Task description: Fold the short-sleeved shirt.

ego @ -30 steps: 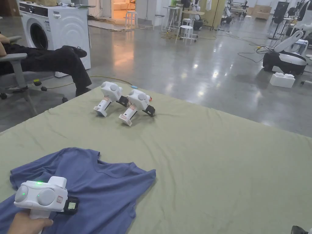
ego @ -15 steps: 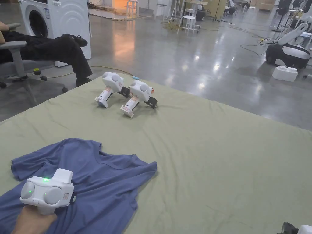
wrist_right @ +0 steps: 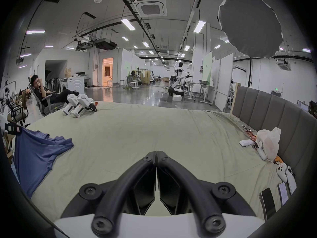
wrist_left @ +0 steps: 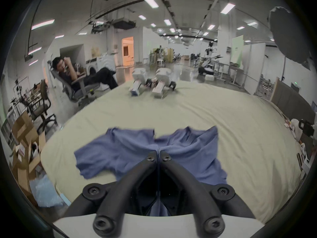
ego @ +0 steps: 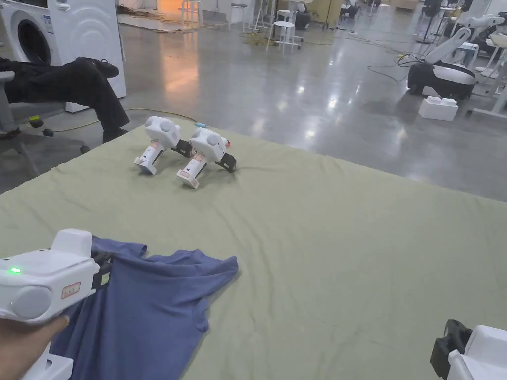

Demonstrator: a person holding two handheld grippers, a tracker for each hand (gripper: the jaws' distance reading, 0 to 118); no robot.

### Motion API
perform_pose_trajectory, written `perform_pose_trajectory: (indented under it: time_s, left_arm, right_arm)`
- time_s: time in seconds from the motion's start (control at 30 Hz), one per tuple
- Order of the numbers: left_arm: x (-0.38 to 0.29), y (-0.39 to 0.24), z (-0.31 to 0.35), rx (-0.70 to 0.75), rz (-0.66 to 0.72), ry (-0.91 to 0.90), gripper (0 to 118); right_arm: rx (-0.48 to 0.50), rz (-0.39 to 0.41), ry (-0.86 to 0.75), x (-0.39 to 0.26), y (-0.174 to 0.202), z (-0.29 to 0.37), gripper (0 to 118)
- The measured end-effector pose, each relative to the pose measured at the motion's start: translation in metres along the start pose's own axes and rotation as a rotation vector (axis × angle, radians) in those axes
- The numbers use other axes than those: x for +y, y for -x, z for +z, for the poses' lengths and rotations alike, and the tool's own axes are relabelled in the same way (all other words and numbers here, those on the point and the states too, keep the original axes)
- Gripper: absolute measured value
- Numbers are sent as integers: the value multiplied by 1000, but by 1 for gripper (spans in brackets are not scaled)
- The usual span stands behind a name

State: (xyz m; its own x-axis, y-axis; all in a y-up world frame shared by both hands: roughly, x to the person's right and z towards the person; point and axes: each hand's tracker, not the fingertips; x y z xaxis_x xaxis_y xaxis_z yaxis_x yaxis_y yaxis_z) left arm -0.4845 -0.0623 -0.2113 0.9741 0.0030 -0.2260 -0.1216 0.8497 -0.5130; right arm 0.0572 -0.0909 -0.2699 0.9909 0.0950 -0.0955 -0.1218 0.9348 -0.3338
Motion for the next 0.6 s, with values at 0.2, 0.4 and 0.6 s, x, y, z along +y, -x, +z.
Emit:
perform_pose_trajectory:
  time_s: [0.2, 0.4, 0.6]
  left_arm:
    - [49, -31, 21, -71, -31, -139, 0]
    - [96, -93, 50, -178, -128, -241, 0]
    - [123, -176, 65, -316, -204, -295, 0]
  right_arm:
    - [-6, -18, -21, 5, -8, 8, 0]
    - [-23, -40, -38, 6, -23, 16, 0]
    - [-51, -77, -56, 7, -46, 29, 0]
